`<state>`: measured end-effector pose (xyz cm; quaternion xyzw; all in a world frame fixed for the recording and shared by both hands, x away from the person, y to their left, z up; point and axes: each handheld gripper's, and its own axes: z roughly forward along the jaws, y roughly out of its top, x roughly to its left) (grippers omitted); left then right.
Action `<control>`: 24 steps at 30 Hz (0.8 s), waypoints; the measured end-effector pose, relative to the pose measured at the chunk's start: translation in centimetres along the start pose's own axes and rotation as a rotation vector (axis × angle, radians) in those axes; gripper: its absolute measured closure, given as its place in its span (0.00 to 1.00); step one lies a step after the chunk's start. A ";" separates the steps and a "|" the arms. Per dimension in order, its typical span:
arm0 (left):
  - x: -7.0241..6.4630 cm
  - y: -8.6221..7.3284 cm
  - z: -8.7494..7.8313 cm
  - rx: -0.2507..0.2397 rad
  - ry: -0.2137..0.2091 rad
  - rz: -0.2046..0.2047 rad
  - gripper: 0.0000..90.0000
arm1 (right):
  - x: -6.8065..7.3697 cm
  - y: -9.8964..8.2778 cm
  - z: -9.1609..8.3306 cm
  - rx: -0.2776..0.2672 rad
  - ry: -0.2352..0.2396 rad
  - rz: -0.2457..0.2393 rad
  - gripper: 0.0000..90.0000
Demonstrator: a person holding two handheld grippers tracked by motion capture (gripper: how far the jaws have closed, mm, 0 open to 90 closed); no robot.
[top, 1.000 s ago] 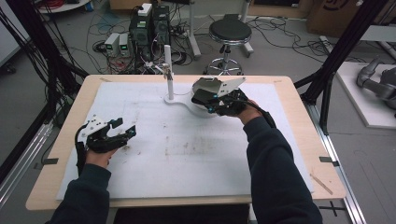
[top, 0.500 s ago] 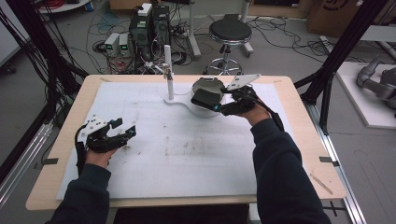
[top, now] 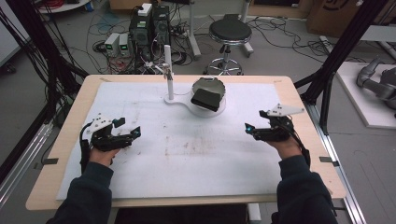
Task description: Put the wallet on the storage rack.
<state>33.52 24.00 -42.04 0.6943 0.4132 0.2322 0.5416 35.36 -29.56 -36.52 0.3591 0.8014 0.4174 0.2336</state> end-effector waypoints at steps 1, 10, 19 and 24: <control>0.0 0.0 0.0 -0.004 -0.004 0.004 0.22 | 0.0 -0.9 -0.1 0.001 -0.011 0.017 0.24; -0.1 0.1 -0.1 -0.011 0.002 0.006 0.22 | 1.0 -4.3 -0.3 -0.006 -0.091 0.050 0.24; -0.3 0.0 -0.4 -0.013 0.000 0.004 0.22 | 2.2 -4.3 0.5 0.028 -0.133 0.032 0.24; -0.5 -0.1 -0.5 -0.009 -0.001 0.005 0.23 | 2.2 -4.2 0.3 0.002 -0.127 0.035 0.24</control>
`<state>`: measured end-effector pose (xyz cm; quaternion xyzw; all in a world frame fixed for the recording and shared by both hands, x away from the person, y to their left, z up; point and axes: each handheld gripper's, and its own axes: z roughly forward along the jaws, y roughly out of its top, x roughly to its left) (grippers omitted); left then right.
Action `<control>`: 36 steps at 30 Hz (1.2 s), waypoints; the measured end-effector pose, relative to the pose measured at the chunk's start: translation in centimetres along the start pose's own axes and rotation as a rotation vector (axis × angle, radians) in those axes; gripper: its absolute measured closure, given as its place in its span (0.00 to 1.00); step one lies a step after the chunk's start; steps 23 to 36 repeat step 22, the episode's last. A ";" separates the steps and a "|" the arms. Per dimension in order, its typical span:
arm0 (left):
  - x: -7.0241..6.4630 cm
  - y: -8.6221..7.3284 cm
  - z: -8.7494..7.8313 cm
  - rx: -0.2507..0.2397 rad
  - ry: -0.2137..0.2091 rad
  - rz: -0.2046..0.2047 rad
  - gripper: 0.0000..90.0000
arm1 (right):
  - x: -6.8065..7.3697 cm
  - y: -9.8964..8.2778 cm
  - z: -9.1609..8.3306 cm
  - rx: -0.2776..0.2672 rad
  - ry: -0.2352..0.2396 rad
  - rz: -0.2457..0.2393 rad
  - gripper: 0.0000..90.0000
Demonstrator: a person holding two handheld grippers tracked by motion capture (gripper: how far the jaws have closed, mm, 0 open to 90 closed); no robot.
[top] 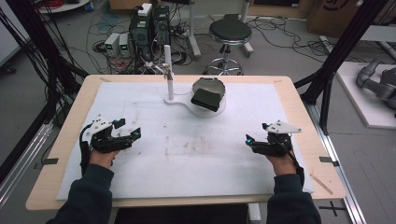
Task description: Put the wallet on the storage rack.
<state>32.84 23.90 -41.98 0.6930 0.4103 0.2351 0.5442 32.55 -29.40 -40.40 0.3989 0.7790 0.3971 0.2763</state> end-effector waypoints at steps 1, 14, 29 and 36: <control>0.0 0.0 0.0 0.000 0.000 -0.001 0.23 | 0.0 0.0 0.0 0.002 -0.003 -0.001 0.24; 0.0 -0.2 -0.1 0.007 0.003 0.003 0.23 | 0.0 -0.1 0.1 -0.001 -0.002 -0.011 0.24; -0.1 -0.2 0.3 0.015 0.001 0.001 0.23 | -0.4 -0.5 -0.1 -0.003 -0.005 -0.001 0.24; -0.1 -0.2 0.3 0.015 0.001 0.001 0.23 | -0.4 -0.5 -0.1 -0.003 -0.005 -0.001 0.24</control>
